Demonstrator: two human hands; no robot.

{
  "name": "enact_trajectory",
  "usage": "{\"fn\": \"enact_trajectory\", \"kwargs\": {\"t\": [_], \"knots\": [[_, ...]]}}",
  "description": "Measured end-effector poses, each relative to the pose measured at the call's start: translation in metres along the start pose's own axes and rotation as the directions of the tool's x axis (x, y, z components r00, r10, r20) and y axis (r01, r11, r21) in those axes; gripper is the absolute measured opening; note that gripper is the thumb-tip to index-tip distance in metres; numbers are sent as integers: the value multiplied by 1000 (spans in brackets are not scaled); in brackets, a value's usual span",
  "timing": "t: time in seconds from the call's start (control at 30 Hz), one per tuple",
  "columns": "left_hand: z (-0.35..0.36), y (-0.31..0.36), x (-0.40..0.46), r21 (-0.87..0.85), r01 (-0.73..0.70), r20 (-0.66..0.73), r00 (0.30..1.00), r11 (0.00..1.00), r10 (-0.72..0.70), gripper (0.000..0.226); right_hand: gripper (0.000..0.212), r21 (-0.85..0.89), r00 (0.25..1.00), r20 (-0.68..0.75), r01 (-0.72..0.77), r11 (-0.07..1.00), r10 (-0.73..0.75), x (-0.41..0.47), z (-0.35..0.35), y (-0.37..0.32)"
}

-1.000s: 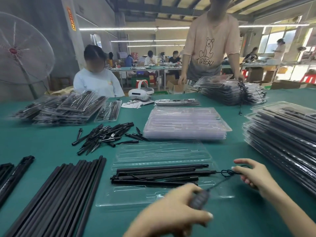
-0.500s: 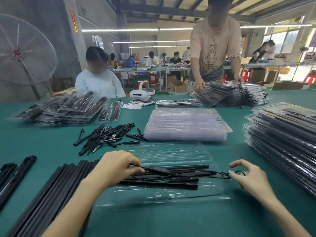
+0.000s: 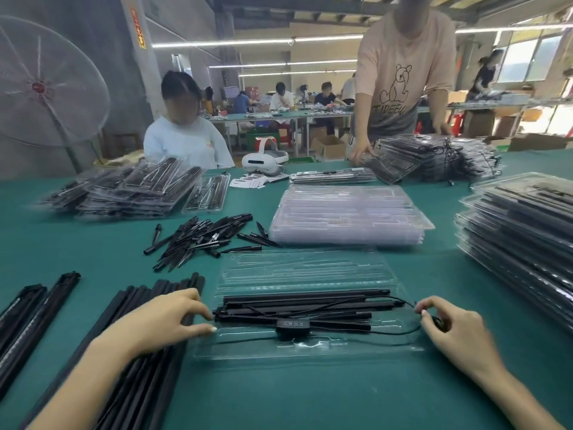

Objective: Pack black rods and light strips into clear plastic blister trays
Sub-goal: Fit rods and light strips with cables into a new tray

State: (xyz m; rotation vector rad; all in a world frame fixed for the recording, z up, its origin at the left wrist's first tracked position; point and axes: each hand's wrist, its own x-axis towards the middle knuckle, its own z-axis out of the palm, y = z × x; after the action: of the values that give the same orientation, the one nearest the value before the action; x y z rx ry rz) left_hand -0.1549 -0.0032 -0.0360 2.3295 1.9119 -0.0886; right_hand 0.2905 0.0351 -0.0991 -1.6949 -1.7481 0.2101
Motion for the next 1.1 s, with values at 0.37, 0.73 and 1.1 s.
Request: {"fn": "enact_trajectory", "kwargs": {"t": [0.37, 0.73, 1.1], "knots": [[35, 133, 44, -133, -247, -263, 942, 960, 206, 31, 26, 145, 995, -88, 58, 988, -45, 3, 2, 9], [53, 148, 49, -527, -174, -273, 962, 832, 28, 20, 32, 178, 999, -38, 0, 984, 7, 9, 8, 13], [38, 153, 52, -419, -84, -162, 987, 904, 16, 22, 31, 156, 999, -24, -22, 987, 27, 11, 10, 13]]}}
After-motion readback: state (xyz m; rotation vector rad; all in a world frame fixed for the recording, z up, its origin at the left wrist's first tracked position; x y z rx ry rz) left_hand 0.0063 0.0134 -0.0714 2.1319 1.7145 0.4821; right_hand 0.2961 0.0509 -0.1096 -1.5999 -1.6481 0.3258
